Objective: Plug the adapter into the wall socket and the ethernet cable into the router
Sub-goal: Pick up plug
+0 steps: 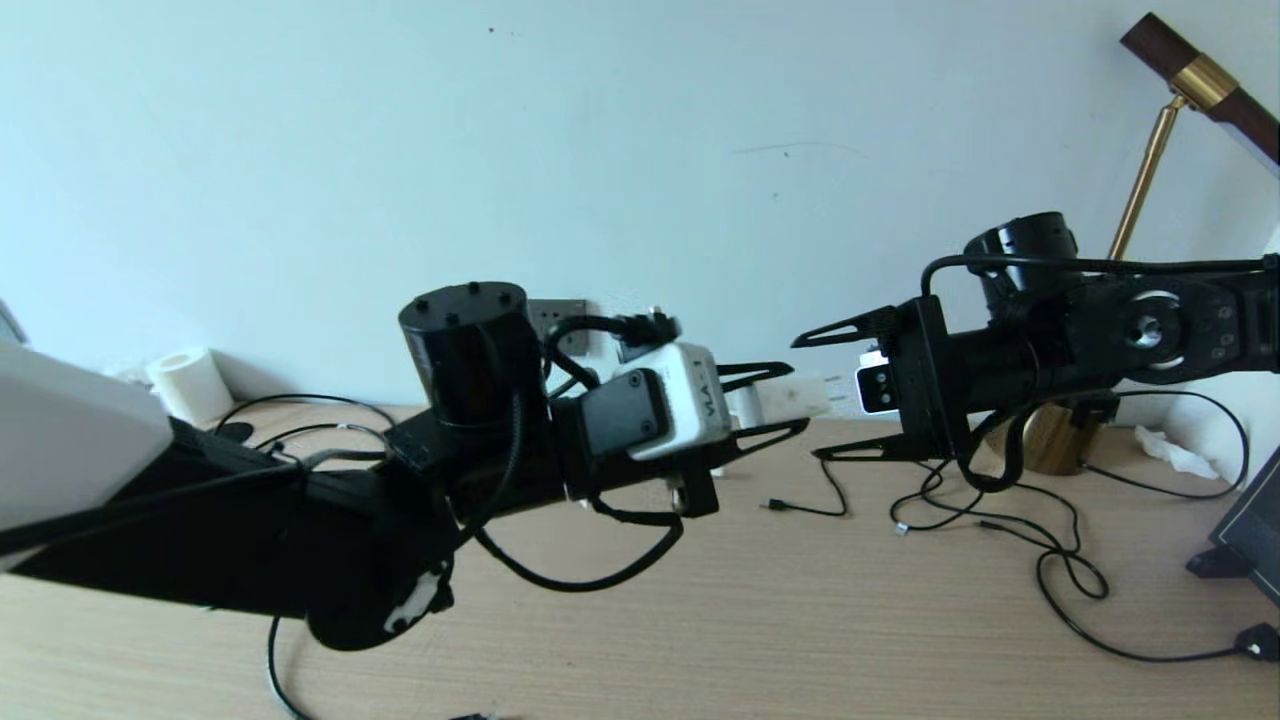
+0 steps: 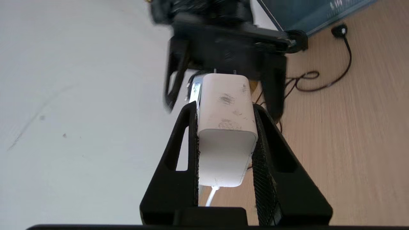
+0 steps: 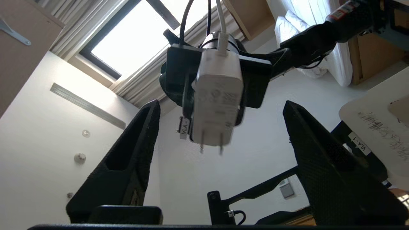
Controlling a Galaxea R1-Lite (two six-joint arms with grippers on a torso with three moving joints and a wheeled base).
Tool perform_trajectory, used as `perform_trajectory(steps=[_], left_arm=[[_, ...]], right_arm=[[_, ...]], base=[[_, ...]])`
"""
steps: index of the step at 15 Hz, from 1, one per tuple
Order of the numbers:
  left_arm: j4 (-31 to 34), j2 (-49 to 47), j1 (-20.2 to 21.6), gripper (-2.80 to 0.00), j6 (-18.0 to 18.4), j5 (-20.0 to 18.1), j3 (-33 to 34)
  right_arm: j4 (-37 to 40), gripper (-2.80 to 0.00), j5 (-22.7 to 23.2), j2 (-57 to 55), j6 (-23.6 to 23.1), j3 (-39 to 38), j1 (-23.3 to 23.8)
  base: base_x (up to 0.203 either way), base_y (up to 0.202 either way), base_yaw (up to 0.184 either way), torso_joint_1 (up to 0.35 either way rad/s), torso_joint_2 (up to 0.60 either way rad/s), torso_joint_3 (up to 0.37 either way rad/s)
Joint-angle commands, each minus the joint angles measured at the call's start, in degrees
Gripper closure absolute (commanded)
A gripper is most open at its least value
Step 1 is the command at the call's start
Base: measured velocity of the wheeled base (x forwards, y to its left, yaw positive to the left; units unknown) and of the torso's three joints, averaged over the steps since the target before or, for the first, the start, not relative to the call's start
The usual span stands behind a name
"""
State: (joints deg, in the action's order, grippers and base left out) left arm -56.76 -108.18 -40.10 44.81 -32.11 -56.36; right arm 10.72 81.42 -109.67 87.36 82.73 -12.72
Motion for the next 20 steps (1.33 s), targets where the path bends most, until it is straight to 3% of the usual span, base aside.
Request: perform_trajectory(steps=[1,3,4,5,7,8,10,13,16,17,19,20], left_arm=[[-0.3,3.0,0.8,0.0,-5.9,0.1,0.2],[0.5,5.4,1.4,0.0,-18.9,1.2,0.2],[2.6,7.0,2.4,0.0,-26.8,2.1,0.1],[6.0,8.2,3.9,0.0,-33.7,3.5,-0.2],[11.9,8.9,7.8,0.0,-45.8,9.0,-1.8],[13.2,8.6,9.7,0.0,-48.9,13.1,-2.2],[14.4,6.4,12.0,0.0,-50.8,20.2,-1.4],[16.2,7.6,11.9,0.0,-50.9,29.3,3.0],[18.8,10.2,11.7,0.0,-50.8,34.5,7.5],[18.8,10.5,11.7,0.0,-50.8,36.5,8.9],[18.4,10.6,11.4,0.0,-50.9,39.1,12.4],[18.2,10.7,10.9,0.0,-50.9,39.8,14.2]], right_arm=[[0.1,-2.8,0.3,3.0,-0.4,-1.3,0.9],[0.1,-2.8,-3.1,8.1,-3.3,-4.0,1.9],[0.0,-2.8,-7.5,11.8,-6.1,-6.0,2.0],[0.0,-2.8,-14.4,15.3,-10.3,-8.5,1.9],[0.1,-2.8,-33.1,22.0,-21.2,-14.9,1.4],[0.1,-2.8,-40.6,25.5,-26.1,-18.0,1.2],[0.1,-2.8,-54.1,33.6,-35.8,-23.6,0.8],[0.1,-2.8,-68.8,48.3,-49.2,-31.1,0.7],[0.2,-2.8,-83.6,63.5,-64.5,-42.2,1.1],[0.2,-2.8,-91.9,67.2,-69.0,-45.2,1.4],[0.2,-2.8,-109.4,71.4,-73.2,-48.9,3.5],[0.2,-2.8,-113.2,74.8,-74.0,-51.0,4.6]], base=[[0.0,0.0,0.0,0.0,0.0,0.0],[0.0,0.0,0.0,0.0,0.0,0.0],[0.0,0.0,0.0,0.0,0.0,0.0],[0.0,0.0,0.0,0.0,0.0,0.0],[0.0,0.0,0.0,0.0,0.0,0.0],[0.0,0.0,0.0,0.0,0.0,0.0],[0.0,0.0,0.0,0.0,0.0,0.0],[0.0,0.0,0.0,0.0,0.0,0.0],[0.0,0.0,0.0,0.0,0.0,0.0],[0.0,0.0,0.0,0.0,0.0,0.0],[0.0,0.0,0.0,0.0,0.0,0.0],[0.0,0.0,0.0,0.0,0.0,0.0]])
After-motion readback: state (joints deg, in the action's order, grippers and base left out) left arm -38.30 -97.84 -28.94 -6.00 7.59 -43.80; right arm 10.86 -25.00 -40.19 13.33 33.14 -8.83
